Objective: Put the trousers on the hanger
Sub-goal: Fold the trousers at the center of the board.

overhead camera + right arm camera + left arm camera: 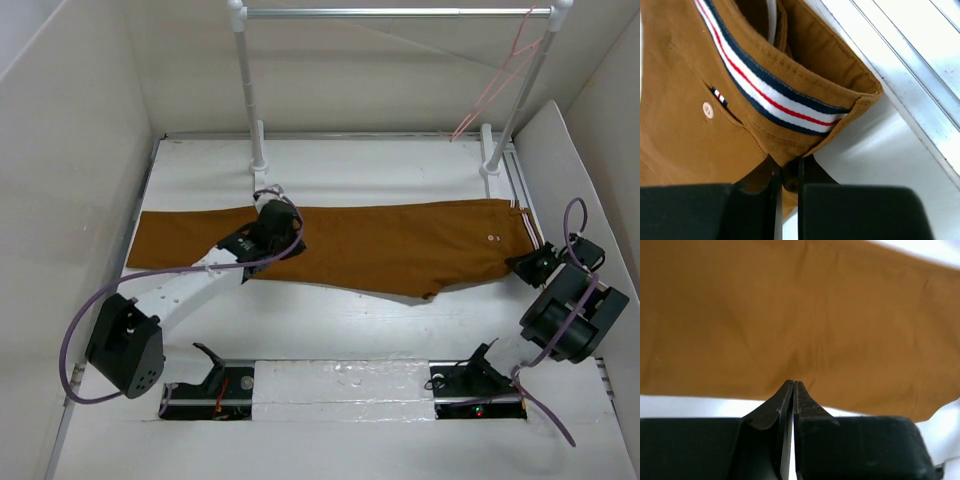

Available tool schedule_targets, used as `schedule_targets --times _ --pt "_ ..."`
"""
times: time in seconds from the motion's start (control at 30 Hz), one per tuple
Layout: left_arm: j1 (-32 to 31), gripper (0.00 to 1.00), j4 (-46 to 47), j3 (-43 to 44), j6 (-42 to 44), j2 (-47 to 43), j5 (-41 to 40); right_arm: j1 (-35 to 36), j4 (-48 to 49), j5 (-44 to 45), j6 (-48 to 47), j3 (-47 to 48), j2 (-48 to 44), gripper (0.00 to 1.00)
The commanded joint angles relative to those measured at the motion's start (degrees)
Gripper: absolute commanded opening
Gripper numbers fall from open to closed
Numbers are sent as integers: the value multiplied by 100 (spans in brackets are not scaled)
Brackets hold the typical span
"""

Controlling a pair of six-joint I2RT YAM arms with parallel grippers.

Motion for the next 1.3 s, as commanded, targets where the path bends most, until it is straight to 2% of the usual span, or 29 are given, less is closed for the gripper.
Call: schedule_targets --times 0.0,0.07,0.1,0.17,0.2,0.27,0.3,0.33,0.43,0.57,0.67,0.7,0.87,0.97,1.03,1.1,1.13,1.17,1.27 --pt "-296 0 161 -309 -435 176 -337 151 490 -166 11 -165 -528 0" --pt "-385 0 206 -415 -444 282 -477 212 288 -140 -16 -271 -1230 0" --pt "-437 0 241 -529 -427 317 -478 300 -105 -96 -16 -306 -2069 0" --pt "-437 0 285 -600 -357 378 -496 545 -537 158 19 -176 -2952 0" --pt "-437 0 285 -626 -287 387 -496 808 -975 229 46 -62 -3705 0" --pt "-499 0 320 -697 -233 414 -479 1099 -1329 492 37 412 -4273 0" --pt "-499 0 337 -714 -181 414 -452 1396 -1975 545 -93 675 -4397 0" --pt "-499 0 364 -749 -163 396 -452 1582 -2207 659 -199 1217 -4407 0" --pt "-815 0 513 -767 -171 405 -435 2092 -2657 1071 -367 1853 -4538 0" --pt "-1254 0 758 -758 -400 650 -295 2242 -3235 1126 -760 3221 -4286 0" --pt "-1587 0 1057 -697 -602 931 -171 2365 -3562 1074 -1043 3770 -4012 0" --pt "-1893 0 1084 -636 -654 1011 -179 2366 -3668 1073 -1105 4032 -3959 0" --pt "-2406 0 1129 -161 -1154 2020 -171 2717 -3922 1310 -1421 4596 -3853 0" --pt "-2555 0 1654 137 -1349 2680 205 2989 -4212 1328 -1614 5203 -3643 0" --pt "-2870 0 1656 681 -1385 3102 295 3235 -4240 1206 -1624 5458 -3529 0" --pt "-3152 0 1280 1434 -1236 3444 243 3463 -4214 1152 -1615 5529 -3484 0" --pt "-3388 0 947 1726 -1209 3542 164 3891 -4187 1187 -1598 5573 -3380 0" --pt "-3478 0 814 1729 -1209 3543 146 3895 -4144 1187 -1580 5582 -3379 0" --pt "-3671 0 724 1406 -1226 2912 -168 4570 -4099 1529 -1545 5678 -3221 0"
